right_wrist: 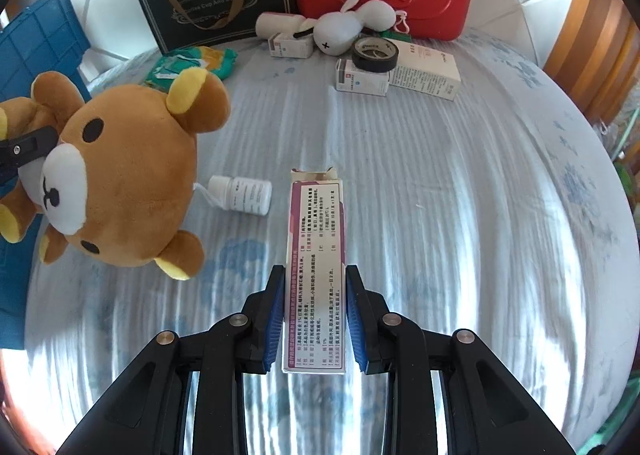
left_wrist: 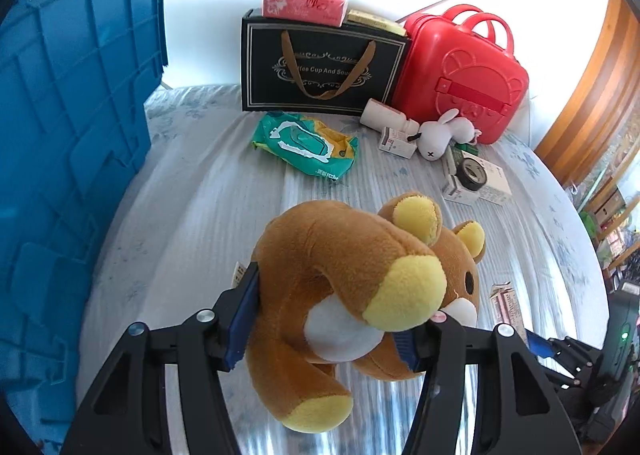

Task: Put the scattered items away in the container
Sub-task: 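Lift the brown bear with the left gripper toward the crate while the right gripper carries the pink-white box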

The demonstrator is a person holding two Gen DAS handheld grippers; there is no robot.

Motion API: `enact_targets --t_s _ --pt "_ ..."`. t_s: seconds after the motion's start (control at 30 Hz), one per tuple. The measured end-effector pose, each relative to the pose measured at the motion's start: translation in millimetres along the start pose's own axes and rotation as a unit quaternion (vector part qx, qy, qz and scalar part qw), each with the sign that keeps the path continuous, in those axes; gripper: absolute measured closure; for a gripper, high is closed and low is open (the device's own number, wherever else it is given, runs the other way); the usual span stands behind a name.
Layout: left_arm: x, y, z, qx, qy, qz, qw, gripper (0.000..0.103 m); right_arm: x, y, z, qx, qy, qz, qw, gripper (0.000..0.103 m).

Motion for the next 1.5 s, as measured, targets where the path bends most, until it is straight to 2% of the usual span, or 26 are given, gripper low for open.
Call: enact_targets --t_s 0.53,0.87,1.2,1.5 --pt "5.2 14.7 -97.5 -0.005 -0.031 0.027 0.9991 0.046 20.2 15.9 -101.2 -0.009 -0.039 0.003 0.999 0.075" --pt "7.3 10.3 -139.9 -0.004 -0.042 0.033 0.9986 0.046 23.8 18.4 -143.7 -0.021 -0.052 0.003 0.998 0.075" --pt "4.5 2.8 -188.7 -0.010 -0.059 0.039 0.9975 0.046 14.3 25.6 -190.9 -0.029 -0.074 -0.006 0.997 0.075" --pt "-10.6 5.0 -222.8 -0.007 -0.077 0.035 0.9964 0.046 2.4 35.1 -234.1 -0.033 -0.101 -0.009 0.994 0.075"
Point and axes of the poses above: each gripper's, at about its wrist camera, not at the fingertips, and z roughly the way its jaws point, y to its left, x to its underside, the point moved 5 cm from there along z, roughly the way its jaws point, and after that the axes turned 6 degrees about -x, right-handed, at the moved point
